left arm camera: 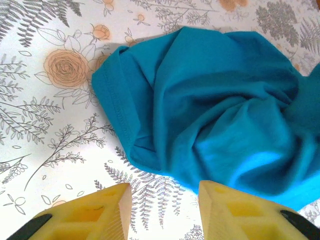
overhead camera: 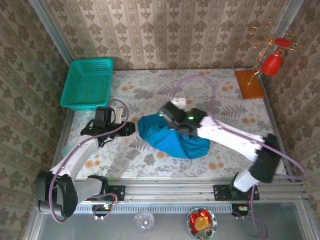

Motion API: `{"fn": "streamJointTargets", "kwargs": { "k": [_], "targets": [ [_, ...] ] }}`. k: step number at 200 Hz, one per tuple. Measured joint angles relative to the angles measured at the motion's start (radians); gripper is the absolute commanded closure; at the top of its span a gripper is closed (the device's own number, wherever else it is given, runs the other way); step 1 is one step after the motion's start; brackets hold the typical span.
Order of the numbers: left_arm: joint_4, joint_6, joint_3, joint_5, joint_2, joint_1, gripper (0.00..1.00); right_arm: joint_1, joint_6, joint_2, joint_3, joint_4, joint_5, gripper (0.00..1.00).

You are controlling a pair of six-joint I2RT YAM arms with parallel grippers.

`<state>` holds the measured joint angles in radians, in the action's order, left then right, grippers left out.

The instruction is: Fold the inside-out t-shirt

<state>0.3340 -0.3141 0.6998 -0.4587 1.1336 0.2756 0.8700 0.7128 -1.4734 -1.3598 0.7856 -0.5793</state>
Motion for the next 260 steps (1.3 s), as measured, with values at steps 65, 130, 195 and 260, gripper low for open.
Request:
{"fn": "streamJointTargets", "kwargs": {
  "k": [65,130,195,260],
  "targets": [
    [-0.071,-0.01,0.012,-0.012,0.134,0.069,0.57,-0.357,-0.002,0.487,0.312,0.053,-0.083,1.0],
    [-0.157,-0.031,0.1,0.003,0.321,0.158,0.52,-0.491,0.0,0.581,0.445,0.086,-0.058,1.0],
    [-0.109,0.005,0.264,0.135,0.529,0.287,0.48,-0.491,0.002,0.582,0.449,0.086,-0.034,1.0],
    [0.036,0.081,0.42,0.366,0.688,0.355,0.5,-0.492,0.002,0.591,0.455,0.085,-0.022,1.0]
  ]
}}
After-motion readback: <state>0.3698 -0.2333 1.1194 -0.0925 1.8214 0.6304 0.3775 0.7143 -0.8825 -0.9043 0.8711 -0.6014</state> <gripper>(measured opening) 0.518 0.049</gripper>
